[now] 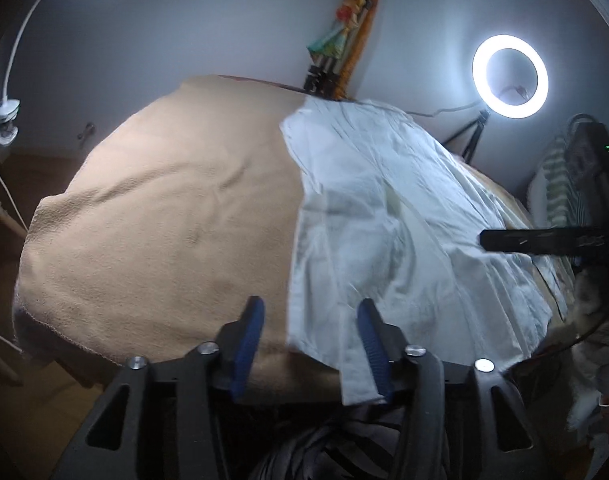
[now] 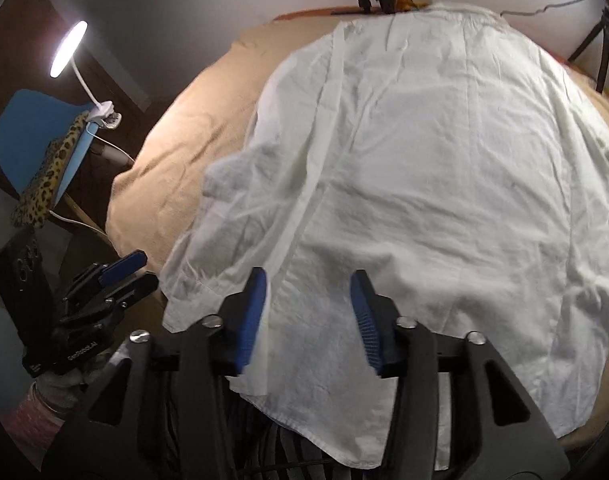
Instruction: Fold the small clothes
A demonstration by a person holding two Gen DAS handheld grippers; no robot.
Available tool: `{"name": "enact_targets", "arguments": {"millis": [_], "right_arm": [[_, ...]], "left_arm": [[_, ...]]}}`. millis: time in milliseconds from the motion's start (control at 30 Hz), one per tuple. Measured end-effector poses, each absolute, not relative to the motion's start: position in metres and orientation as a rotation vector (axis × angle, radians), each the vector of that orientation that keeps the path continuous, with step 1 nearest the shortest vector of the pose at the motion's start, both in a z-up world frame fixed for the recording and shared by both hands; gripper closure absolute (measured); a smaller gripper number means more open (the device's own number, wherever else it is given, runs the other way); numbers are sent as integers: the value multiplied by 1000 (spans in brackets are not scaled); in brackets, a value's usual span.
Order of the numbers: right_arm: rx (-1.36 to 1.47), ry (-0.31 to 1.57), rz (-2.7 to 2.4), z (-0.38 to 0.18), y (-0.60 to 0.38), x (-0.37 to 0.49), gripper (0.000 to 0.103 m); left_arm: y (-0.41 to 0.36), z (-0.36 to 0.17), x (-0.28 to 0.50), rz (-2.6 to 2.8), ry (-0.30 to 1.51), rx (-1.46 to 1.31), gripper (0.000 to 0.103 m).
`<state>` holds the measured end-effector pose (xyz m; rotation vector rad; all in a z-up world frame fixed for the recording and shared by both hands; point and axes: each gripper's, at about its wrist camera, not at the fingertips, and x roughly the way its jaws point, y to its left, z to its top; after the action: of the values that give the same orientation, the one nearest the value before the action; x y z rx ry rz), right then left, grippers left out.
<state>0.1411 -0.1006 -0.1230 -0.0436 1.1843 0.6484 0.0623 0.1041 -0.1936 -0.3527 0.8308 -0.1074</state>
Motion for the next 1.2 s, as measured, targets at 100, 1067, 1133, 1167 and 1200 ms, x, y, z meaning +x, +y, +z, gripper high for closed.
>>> {"name": "enact_targets", "arguments": {"millis": [100, 1067, 1133, 1167, 1200], "right_arm": [[-31, 1141, 687, -92, -88, 149, 48], [-417, 1287, 446, -191, 122, 316, 52], [-429, 1279, 446, -197, 121, 317, 63], [-422, 1263, 451, -196, 120, 317, 77], [-418, 1257, 438, -195, 118, 319, 86]], "left_arm": [[115, -208, 75, -118, 865, -420, 50], [119, -216, 89, -309, 849, -569, 103], [119, -215, 89, -318, 849, -571, 103], [120, -214, 88, -318, 846, -568, 103], [119, -212, 87, -318, 843, -565, 103]]}}
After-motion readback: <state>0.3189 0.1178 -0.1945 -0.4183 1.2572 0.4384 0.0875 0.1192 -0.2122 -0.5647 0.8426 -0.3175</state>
